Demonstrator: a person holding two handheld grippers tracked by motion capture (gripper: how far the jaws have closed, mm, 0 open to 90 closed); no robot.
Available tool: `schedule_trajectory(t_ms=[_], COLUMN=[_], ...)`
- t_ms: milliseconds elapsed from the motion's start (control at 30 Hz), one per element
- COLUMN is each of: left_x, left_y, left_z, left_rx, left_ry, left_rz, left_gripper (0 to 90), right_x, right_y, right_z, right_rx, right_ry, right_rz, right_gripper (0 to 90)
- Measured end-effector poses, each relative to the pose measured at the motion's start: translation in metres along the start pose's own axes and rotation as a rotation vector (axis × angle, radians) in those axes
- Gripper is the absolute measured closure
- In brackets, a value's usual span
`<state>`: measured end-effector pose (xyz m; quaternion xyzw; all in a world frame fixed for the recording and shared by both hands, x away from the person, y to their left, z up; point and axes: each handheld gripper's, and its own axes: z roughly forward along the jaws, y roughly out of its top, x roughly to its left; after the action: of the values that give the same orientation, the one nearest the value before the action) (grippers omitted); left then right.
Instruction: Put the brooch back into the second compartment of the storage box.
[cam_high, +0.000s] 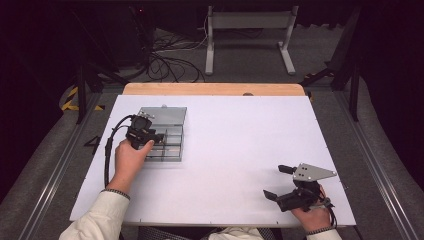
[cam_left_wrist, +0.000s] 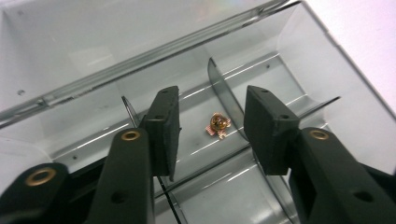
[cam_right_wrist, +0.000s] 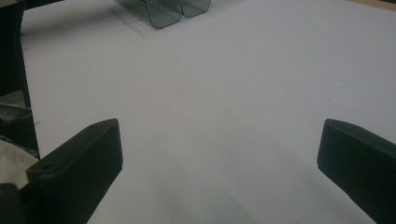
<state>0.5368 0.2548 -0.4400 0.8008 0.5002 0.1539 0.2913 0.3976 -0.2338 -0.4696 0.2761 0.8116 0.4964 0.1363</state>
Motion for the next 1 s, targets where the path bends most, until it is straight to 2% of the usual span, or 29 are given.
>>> schedule_trajectory(t_ms=[133, 300, 767, 1000], left_x=[-0.003, -0.013, -0.031, -0.039], left_y=[0.0, -0.002, -0.005, -0.007], left_z=[-0.01, -0.03, -0.054, -0.063], left_rx=[-0.031, -0.096, -0.169, -0.188], left_ry=[-0.014, -0.031, -0.058, -0.065], left_rz=[0.015, 0.05, 0.107, 0.136], left_gripper=[50.2, 46.5, 43.9, 43.6], right_x=[0.0, 0.0, 0.001, 0.001], right_y=[0.0, 0.001, 0.0, 0.0], right_z=[0.0, 0.0, 0.0, 0.0], right_rx=[0.0, 0.002, 0.003, 0.002], right_ry=[-0.001, -0.005, -0.008, -0.009], right_rz=[-0.001, -0.001, -0.001, 0.0], right_gripper=[0.7, 0.7, 0.8, 0.7])
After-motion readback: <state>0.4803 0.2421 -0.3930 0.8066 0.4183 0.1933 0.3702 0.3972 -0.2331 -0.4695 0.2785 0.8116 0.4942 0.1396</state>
